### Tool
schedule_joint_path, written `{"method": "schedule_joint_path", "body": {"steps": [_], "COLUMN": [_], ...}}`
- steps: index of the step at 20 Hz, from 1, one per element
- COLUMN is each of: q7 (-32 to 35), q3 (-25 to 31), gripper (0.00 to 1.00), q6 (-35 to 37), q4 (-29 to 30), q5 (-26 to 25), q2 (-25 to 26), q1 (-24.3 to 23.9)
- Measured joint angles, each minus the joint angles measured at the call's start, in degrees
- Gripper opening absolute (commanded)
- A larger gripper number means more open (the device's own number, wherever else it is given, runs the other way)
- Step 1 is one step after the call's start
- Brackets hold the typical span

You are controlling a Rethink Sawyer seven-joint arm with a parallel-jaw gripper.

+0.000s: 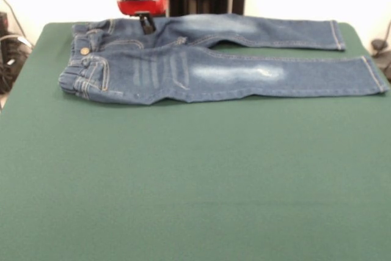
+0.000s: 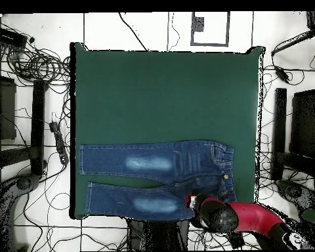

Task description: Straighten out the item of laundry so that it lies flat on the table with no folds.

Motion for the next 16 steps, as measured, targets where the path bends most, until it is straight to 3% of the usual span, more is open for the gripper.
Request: {"method": "schedule_joint_path", "body": {"steps": [9, 16], "q7": [-0.01, -0.01], "q3": [3.44, 3.92], "gripper": [0.00, 0.00], "q6": [7.24, 8.62], "q4": [-2.29, -3.41], "q5": [-0.05, -0.62], "q2": [-0.68, -5.46], "q1": [-4.19, -5.62]}}
